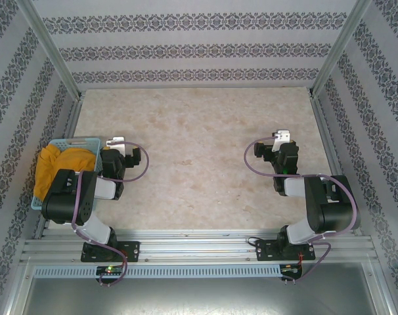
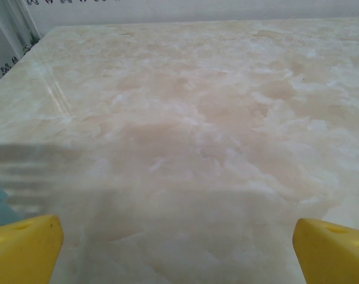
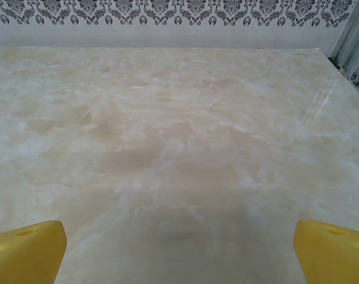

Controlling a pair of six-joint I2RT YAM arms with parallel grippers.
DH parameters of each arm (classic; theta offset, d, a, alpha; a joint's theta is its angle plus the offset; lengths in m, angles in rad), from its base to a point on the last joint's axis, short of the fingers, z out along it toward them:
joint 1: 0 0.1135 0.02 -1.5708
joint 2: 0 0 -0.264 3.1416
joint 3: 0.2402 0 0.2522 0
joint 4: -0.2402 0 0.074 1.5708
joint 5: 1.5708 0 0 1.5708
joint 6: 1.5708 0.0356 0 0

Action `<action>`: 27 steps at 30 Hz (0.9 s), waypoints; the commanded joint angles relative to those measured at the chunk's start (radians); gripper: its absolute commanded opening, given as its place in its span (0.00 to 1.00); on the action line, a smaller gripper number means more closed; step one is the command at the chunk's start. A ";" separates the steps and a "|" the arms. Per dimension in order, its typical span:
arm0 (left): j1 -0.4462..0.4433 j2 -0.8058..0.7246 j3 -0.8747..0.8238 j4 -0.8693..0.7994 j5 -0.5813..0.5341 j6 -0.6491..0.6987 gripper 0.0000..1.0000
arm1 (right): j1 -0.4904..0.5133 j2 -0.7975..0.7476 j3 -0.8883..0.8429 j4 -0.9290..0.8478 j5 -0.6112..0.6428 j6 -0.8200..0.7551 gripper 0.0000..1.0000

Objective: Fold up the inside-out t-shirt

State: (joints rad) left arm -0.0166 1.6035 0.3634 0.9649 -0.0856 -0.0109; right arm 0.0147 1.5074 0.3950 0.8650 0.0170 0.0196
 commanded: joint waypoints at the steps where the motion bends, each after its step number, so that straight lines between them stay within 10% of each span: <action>1: 0.012 -0.019 0.014 -0.009 0.009 -0.008 1.00 | -0.009 0.006 -0.008 0.028 -0.017 0.006 0.98; 9: 0.007 -0.055 0.001 -0.009 0.038 0.009 1.00 | -0.010 0.002 -0.008 0.027 -0.028 0.005 0.98; 19: -0.128 -0.464 0.125 -0.389 -0.056 0.040 1.00 | 0.005 -0.311 -0.013 -0.191 0.021 0.025 0.98; 27: -0.127 -0.646 0.549 -1.221 -0.333 -0.541 1.00 | -0.086 -0.609 0.215 -0.886 0.167 0.650 0.98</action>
State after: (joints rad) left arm -0.1547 1.0206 0.8116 0.1764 -0.2733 -0.2749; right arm -0.0227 0.9627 0.5831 0.2890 0.1387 0.3710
